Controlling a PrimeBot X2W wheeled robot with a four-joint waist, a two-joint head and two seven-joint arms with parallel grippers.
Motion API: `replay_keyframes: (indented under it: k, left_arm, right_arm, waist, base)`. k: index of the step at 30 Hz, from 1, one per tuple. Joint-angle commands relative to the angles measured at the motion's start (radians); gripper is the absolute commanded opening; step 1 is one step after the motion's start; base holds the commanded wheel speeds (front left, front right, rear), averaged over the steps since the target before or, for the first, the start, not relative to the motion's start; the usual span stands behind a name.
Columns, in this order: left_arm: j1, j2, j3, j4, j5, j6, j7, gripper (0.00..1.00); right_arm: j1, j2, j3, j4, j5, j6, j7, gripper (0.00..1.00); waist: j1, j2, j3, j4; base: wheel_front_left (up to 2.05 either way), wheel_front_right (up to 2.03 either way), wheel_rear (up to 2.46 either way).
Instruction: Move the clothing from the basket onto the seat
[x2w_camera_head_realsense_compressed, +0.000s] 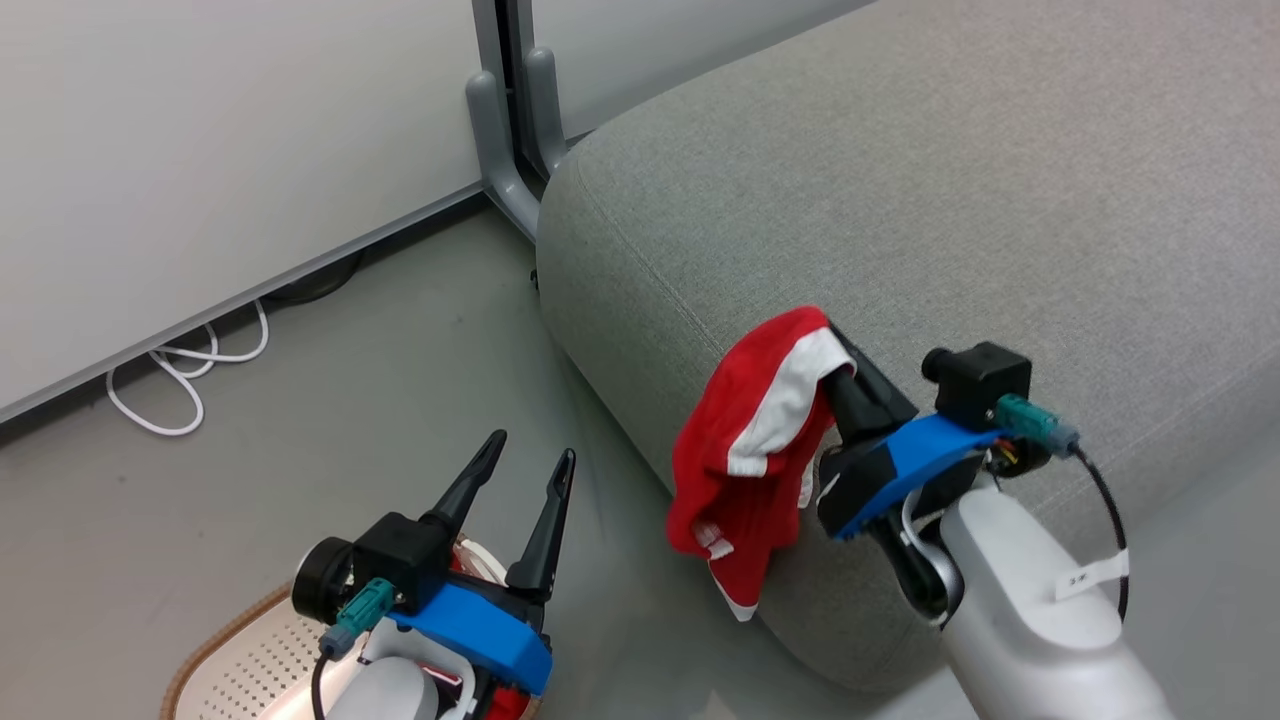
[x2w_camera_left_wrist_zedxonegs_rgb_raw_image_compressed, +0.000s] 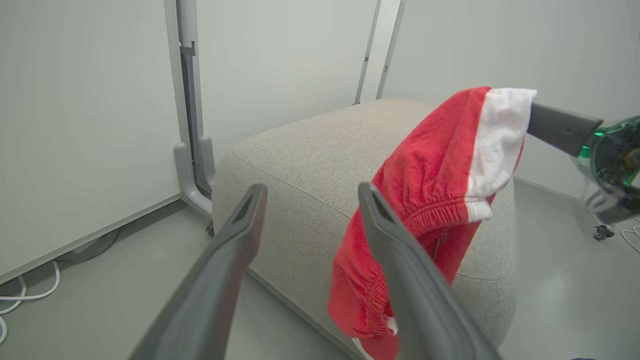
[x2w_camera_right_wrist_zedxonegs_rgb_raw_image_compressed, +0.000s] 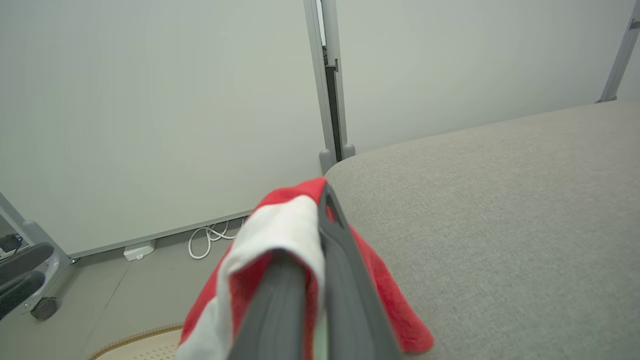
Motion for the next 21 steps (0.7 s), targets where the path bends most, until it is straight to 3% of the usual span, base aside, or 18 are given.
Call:
replay_keyframes:
  k: [1, 10, 21]
  left_arm:
    - [-0.021, 0.014, 0.008, -0.01, 0.012, -0.001, -0.003, 1.0]
    - [-0.061, 0.065, 0.04, -0.082, 0.056, -0.001, -0.003, 1.0]
    - [-0.157, 0.167, -0.016, -0.206, 0.108, -0.001, 0.0, 1.0]
  right_arm:
    - [-0.047, -0.001, -0.022, -0.007, 0.015, 0.0, -0.004, 0.0]
    - [-0.283, -0.011, -0.206, 0.053, 0.016, 0.0, 0.018, 0.0]
    - [-0.568, -0.16, -0.434, 0.054, -0.014, 0.0, 0.042, 0.0]
  waist:
    - [0.0, -0.0001, 0.027, -0.002]
    - [0.0, -0.0001, 0.171, 0.003]
    - [0.0, -0.0001, 0.395, 0.056]
  base:
    - [0.0, 0.0, 0.0]
    - [0.0, 0.0, 0.0]
    - [0.0, 0.0, 0.0]
